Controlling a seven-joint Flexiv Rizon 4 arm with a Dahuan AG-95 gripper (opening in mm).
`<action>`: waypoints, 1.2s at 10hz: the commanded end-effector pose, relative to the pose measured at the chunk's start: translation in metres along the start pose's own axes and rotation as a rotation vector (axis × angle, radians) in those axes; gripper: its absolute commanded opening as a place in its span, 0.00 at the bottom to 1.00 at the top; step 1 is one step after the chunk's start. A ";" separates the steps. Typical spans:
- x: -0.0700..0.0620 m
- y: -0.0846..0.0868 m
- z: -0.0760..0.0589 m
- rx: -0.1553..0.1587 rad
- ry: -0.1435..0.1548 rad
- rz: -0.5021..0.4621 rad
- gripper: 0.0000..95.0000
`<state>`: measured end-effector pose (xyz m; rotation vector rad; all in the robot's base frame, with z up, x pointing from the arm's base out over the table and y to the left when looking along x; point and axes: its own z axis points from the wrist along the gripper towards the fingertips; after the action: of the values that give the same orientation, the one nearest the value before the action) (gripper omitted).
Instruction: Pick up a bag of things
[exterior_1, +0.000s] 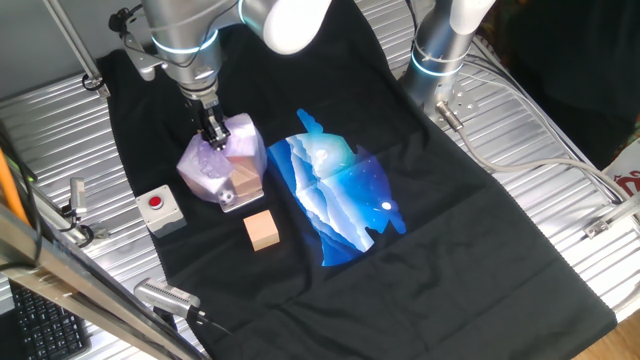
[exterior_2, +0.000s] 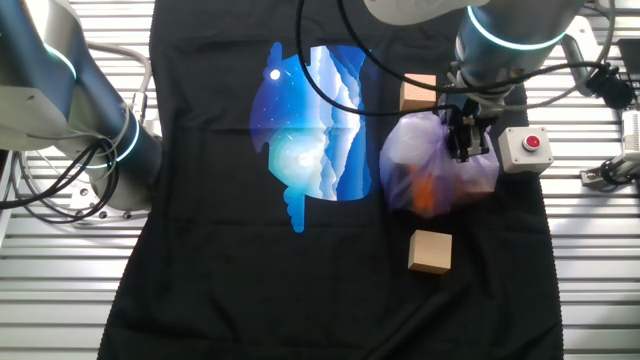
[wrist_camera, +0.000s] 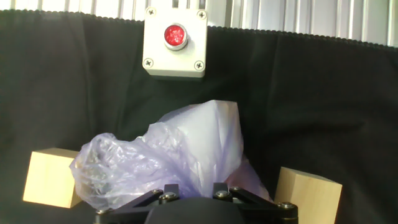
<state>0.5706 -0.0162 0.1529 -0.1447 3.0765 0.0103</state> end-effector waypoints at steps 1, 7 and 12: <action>0.000 0.001 -0.002 -0.002 0.001 0.002 0.00; 0.003 0.006 -0.024 -0.004 0.001 0.015 0.00; 0.005 0.011 -0.038 -0.003 0.001 0.025 0.00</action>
<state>0.5612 -0.0052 0.1915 -0.1062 3.0790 0.0144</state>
